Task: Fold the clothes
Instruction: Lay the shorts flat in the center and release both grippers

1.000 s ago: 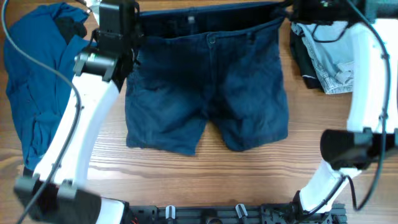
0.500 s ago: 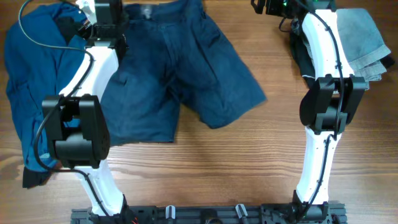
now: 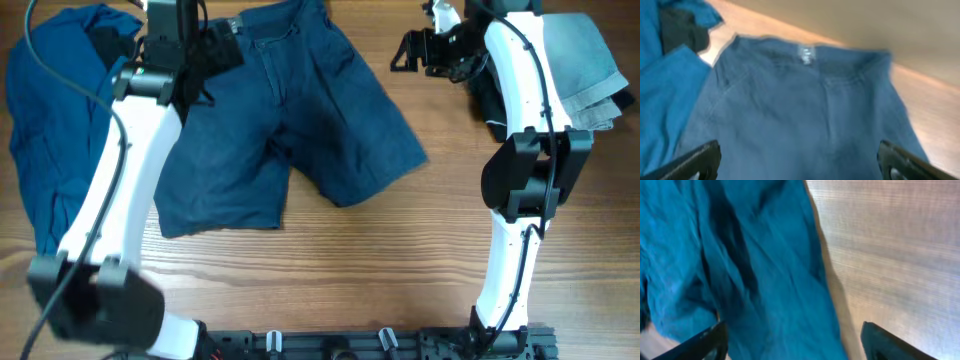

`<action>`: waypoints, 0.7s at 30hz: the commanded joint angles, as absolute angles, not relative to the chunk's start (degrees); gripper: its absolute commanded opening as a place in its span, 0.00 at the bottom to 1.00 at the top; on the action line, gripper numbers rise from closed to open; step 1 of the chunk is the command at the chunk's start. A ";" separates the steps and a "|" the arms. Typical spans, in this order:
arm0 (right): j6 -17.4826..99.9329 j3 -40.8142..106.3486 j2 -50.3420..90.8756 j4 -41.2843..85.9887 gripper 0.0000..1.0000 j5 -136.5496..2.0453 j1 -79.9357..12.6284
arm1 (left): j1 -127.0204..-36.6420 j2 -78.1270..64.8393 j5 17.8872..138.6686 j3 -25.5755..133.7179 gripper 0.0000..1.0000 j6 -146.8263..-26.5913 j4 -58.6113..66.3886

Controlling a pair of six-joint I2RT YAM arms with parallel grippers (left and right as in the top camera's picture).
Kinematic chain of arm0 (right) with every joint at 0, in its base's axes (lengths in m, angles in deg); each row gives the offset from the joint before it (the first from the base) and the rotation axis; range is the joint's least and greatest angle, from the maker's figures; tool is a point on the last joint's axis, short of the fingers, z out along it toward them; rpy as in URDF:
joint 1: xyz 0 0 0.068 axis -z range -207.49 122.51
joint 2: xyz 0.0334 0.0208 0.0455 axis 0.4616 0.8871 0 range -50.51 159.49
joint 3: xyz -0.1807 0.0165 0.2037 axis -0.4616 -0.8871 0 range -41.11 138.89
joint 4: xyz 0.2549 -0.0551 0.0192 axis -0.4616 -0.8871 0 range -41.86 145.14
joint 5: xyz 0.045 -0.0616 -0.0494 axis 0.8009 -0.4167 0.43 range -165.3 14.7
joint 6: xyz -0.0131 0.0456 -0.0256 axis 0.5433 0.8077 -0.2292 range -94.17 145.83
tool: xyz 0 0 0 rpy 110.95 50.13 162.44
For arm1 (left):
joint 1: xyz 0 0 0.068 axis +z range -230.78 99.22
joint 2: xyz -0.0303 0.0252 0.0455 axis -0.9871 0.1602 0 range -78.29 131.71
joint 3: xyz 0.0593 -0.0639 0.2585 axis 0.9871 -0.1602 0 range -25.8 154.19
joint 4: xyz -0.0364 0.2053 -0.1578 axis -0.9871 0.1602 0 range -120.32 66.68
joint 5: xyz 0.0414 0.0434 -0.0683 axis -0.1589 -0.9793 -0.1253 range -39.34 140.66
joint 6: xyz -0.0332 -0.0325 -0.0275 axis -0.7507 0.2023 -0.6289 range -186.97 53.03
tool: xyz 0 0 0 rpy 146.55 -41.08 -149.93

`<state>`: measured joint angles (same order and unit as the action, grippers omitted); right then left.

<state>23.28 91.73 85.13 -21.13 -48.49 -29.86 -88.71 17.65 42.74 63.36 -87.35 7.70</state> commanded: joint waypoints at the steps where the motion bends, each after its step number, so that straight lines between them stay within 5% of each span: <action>1: 21.31 89.15 83.40 -25.11 0.79 -54.06 -29.95 | -89.58 11.97 50.63 63.58 1.00 -91.88 14.15; 4: 20.96 85.02 83.40 -28.98 0.76 -54.96 -29.95 | -89.56 6.37 60.14 63.58 1.00 -91.88 14.76; 11: 18.34 75.09 83.40 -24.08 0.71 -54.48 -31.85 | -87.66 2.96 60.07 63.58 1.00 -91.20 18.61; 17: 22.73 72.75 83.40 -15.30 0.31 -58.52 -32.53 | -87.63 3.05 60.01 63.56 1.00 -91.18 19.99; 19: 24.64 72.75 83.40 -14.23 0.28 -60.75 -32.53 | -87.63 3.14 60.01 63.56 1.00 -91.18 20.82; 21: 25.36 72.75 83.42 -13.29 0.35 -62.26 -32.53 | -87.63 3.14 60.01 63.56 1.00 -91.18 21.04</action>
